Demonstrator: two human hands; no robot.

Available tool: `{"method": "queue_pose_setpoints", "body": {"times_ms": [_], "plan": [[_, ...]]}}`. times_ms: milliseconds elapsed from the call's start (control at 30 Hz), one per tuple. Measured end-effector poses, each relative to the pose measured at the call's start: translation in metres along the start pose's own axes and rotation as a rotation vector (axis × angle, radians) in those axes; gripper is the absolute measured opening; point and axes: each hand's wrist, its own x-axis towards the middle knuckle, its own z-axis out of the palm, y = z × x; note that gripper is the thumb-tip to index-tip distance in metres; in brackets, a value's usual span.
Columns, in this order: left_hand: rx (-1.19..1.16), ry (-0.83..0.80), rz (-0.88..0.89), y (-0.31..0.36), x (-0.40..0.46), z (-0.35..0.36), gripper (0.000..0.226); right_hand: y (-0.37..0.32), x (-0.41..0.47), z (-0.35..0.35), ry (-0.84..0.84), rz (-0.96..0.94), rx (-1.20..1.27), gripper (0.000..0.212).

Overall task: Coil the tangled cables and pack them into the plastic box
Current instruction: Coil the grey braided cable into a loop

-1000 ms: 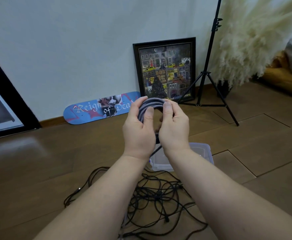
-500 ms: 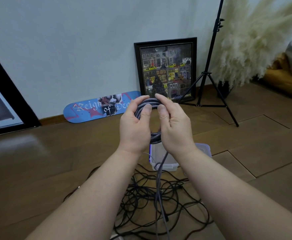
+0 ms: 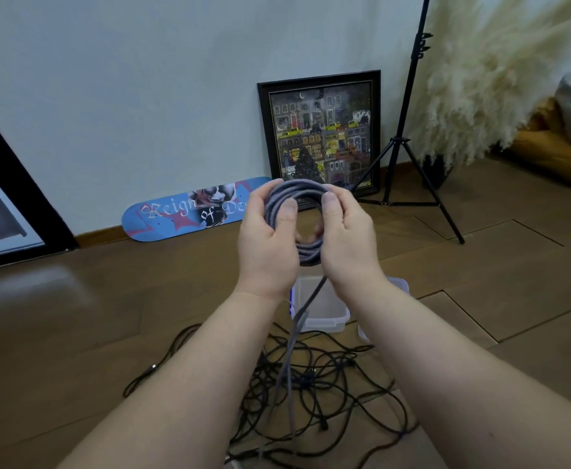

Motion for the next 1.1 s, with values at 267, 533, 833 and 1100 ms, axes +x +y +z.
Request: {"method": "queue_pose_setpoints", "body": {"times_ms": [267,533,833,1100], "plan": [[-0.346,-0.239,-0.418,0.013,0.005,-0.023,0.017,0.006,0.004,-0.012,-0.305,-0.134,-0.197,0.021],[-0.28,-0.236,-0.435,0.007,0.004,-0.023,0.02,0.009,0.007,-0.011,-0.381,-0.062,-0.177,0.02],[-0.192,0.111,-0.241,-0.003,0.022,-0.033,0.015,0.011,0.005,-0.025,-0.581,0.443,-0.061,0.02],[-0.2,0.42,-0.269,-0.022,0.038,-0.06,0.008,0.012,0.01,-0.047,-0.51,0.24,-0.682,0.006]]}}
